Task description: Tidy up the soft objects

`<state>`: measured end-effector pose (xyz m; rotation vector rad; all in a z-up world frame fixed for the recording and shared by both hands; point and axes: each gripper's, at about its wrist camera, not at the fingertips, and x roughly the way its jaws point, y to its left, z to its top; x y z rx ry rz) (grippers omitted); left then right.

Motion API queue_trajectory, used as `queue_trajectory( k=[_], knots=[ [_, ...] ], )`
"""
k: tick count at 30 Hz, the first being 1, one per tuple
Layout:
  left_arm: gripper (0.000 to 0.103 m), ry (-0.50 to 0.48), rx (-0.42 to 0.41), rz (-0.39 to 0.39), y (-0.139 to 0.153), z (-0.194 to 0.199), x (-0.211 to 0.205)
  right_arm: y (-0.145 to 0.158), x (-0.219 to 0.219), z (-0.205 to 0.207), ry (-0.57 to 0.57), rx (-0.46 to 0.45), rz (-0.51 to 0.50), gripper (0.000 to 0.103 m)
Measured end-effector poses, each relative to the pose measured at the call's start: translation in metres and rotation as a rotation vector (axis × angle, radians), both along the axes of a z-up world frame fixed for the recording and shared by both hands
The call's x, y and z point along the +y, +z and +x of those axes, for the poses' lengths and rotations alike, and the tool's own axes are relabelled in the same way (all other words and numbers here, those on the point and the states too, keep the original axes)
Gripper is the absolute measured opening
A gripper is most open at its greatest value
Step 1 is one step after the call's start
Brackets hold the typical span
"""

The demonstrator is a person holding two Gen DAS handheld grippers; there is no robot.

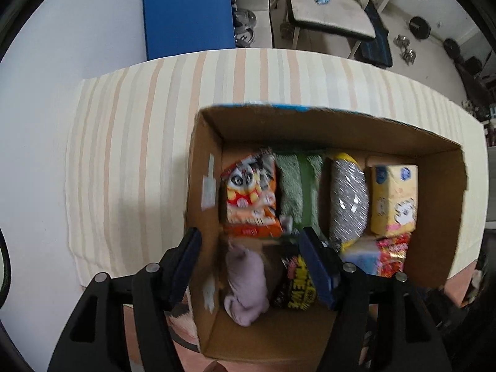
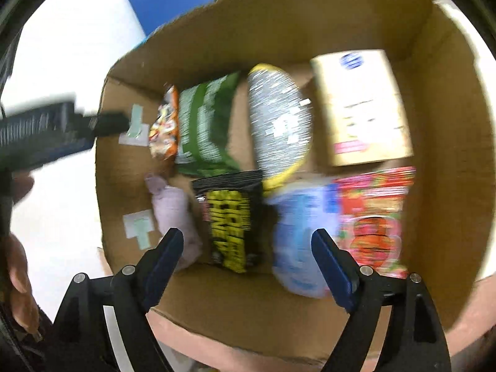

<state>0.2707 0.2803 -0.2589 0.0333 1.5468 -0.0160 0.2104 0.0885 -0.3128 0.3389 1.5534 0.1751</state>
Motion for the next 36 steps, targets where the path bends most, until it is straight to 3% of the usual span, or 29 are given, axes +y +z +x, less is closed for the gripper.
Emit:
queue_trajectory(
  k=[2,4,5,6,11,20,24,32,36],
  knots=[
    [0.066,0.013,-0.029,-0.014,0.01,-0.018,-0.003,0.019,-0.015,0.001,0.012,-0.042,-0.055,0.092],
    [0.083,0.029,-0.067,-0.021,0.018,-0.032,-0.003,0.032,-0.024,0.002,0.016,-0.072,-0.095,0.098],
    [0.097,0.034,-0.091,-0.017,0.022,-0.039,-0.004,0.042,-0.031,0.001,0.02,-0.096,-0.131,0.099],
    [0.101,0.037,-0.105,-0.008,0.025,-0.043,-0.007,0.047,-0.034,0.0,0.022,-0.111,-0.156,0.101],
    [0.101,0.056,-0.162,-0.024,0.041,-0.076,-0.017,0.076,-0.055,-0.021,0.014,-0.171,-0.238,0.103],
    [0.101,0.018,-0.251,-0.003,0.074,-0.111,-0.044,0.105,-0.081,-0.052,-0.007,-0.22,-0.251,0.103],
    [0.101,0.019,-0.298,-0.006,0.102,-0.124,-0.049,0.118,-0.09,-0.062,-0.023,-0.229,-0.237,0.103],
    [0.101,0.023,-0.469,0.035,0.194,-0.171,-0.065,0.205,-0.102,-0.116,-0.032,-0.394,-0.243,0.103],
    [0.101,0.02,-0.492,0.005,0.219,-0.192,-0.07,0.244,-0.107,-0.141,-0.04,-0.435,-0.266,0.103]
  ],
)
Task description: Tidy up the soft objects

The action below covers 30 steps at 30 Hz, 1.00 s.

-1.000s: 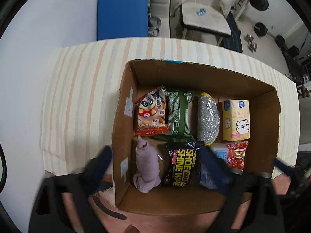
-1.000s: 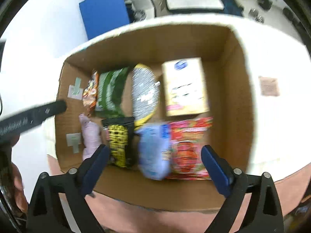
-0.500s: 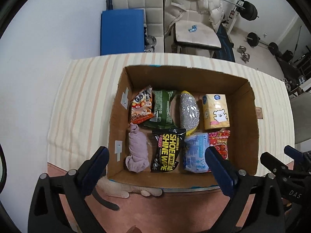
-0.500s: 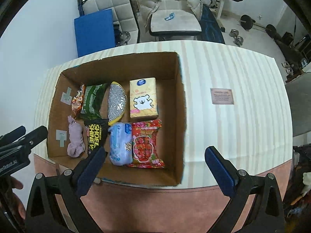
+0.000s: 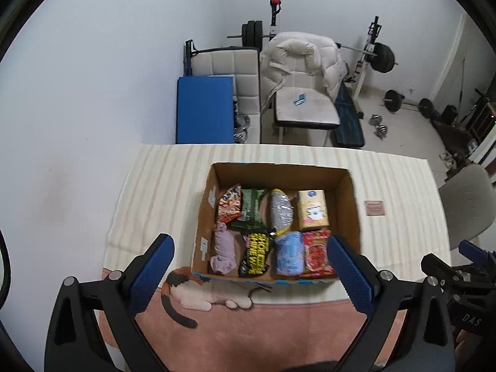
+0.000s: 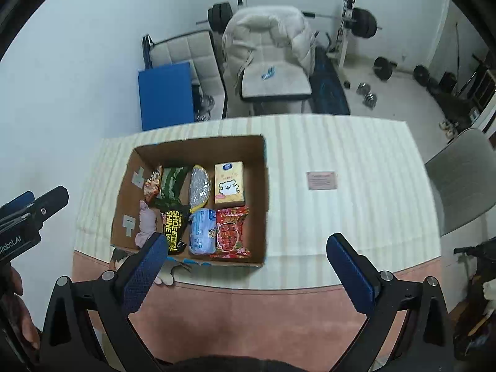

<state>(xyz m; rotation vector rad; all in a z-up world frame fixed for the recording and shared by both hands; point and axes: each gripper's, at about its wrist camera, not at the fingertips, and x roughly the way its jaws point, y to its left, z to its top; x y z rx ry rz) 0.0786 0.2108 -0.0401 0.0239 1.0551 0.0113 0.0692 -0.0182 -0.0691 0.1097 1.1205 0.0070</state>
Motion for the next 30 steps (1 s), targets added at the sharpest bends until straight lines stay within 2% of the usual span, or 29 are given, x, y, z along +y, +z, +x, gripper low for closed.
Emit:
queue_trajectory(
  k=[9,13,18,30],
  knots=[
    [0.101,-0.07,-0.006,-0.04,0.028,-0.052,-0.025,0.054,-0.001,-0.043,0.019,-0.034,-0.001,0.103],
    [0.101,-0.06,-0.037,-0.016,0.037,-0.067,-0.031,0.067,-0.002,-0.056,0.029,-0.043,-0.013,0.103],
    [0.101,-0.034,-0.046,-0.038,0.041,-0.075,-0.028,0.077,-0.004,-0.066,0.027,-0.06,-0.046,0.103],
    [0.101,0.008,-0.091,-0.013,0.038,-0.08,-0.021,0.082,0.0,-0.067,0.007,-0.122,-0.152,0.103]
  ],
)
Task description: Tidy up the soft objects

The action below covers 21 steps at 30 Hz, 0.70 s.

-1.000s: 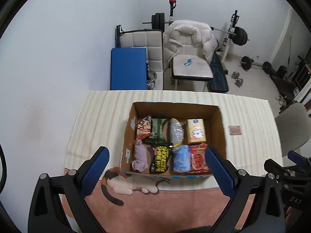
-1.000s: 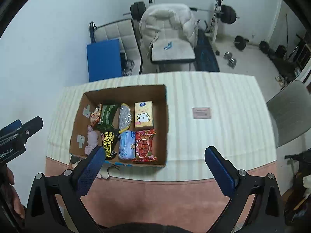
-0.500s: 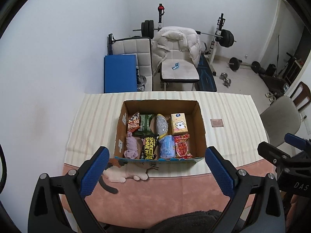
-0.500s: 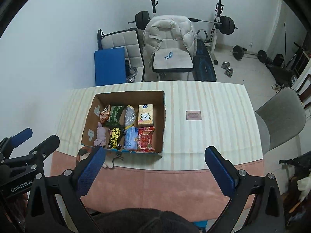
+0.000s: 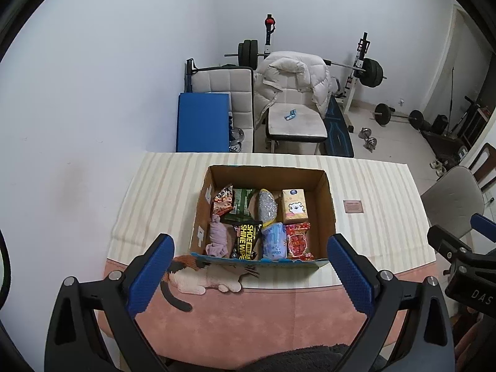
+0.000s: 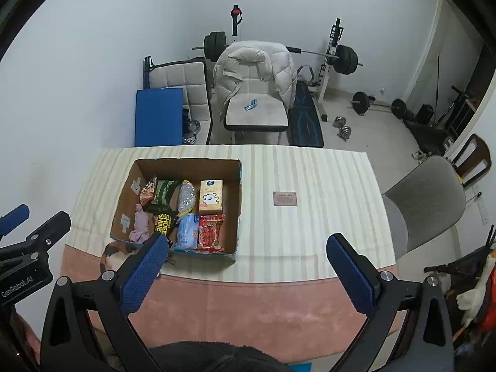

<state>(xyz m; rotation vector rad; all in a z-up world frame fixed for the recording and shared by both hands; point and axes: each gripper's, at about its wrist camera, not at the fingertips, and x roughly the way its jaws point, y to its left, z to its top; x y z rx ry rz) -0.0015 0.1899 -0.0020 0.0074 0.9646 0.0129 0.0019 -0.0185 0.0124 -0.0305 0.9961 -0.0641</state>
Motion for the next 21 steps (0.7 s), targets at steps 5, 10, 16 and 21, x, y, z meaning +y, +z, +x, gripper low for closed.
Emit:
queue_trajectory(
  k=[5,10,16,21],
  knots=[
    [0.101,0.005,-0.005,-0.002,-0.0002,-0.0008,0.0022,0.0007,0.004,-0.0011,0.011,-0.002,-0.003,0.103],
    [0.101,0.021,-0.014,-0.011,0.0001,-0.0021,0.0057,0.0002,0.0045,-0.0019,0.018,0.001,0.004,0.103],
    [0.101,0.021,-0.011,-0.011,-0.0003,-0.0028,0.007,0.0001,0.0045,-0.0018,0.017,0.0,0.01,0.103],
    [0.101,0.019,-0.013,-0.011,-0.0005,-0.0039,0.0063,0.0003,0.0051,-0.0019,0.016,0.001,0.013,0.103]
  ],
)
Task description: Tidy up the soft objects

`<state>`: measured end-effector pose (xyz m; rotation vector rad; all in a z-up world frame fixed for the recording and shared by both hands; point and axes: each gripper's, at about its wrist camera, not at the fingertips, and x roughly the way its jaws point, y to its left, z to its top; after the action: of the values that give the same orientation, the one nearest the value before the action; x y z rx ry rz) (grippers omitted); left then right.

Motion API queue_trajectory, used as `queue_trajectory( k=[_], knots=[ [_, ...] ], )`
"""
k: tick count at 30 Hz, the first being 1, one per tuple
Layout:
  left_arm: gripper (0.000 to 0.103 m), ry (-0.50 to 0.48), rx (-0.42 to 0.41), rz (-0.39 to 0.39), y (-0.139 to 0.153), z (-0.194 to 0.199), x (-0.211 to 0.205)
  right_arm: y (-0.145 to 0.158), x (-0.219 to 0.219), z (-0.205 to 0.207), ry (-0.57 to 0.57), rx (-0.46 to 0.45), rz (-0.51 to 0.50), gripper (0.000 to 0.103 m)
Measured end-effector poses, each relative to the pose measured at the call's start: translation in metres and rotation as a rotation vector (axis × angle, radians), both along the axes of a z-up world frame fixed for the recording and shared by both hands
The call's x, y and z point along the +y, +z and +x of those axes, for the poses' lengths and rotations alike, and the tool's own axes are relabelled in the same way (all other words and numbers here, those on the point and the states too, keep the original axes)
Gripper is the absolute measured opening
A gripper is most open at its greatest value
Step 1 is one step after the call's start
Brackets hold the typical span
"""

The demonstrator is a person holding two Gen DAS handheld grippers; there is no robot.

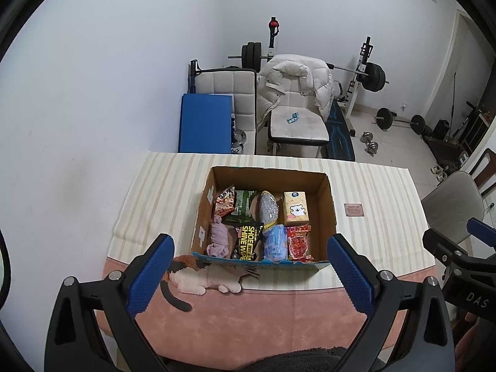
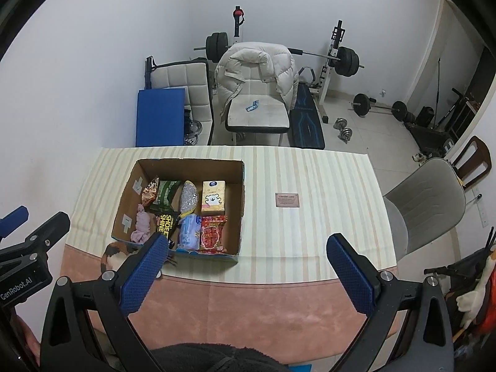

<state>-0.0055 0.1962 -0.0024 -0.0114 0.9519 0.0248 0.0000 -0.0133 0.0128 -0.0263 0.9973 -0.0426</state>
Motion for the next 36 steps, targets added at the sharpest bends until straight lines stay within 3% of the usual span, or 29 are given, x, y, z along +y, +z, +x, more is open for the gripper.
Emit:
queue_trajectory(
  k=[36],
  knots=[
    [0.103,-0.03,0.025,0.01,-0.003,0.012,-0.003,-0.006,0.0,0.003,-0.011,0.018,0.012,0.103]
  ],
)
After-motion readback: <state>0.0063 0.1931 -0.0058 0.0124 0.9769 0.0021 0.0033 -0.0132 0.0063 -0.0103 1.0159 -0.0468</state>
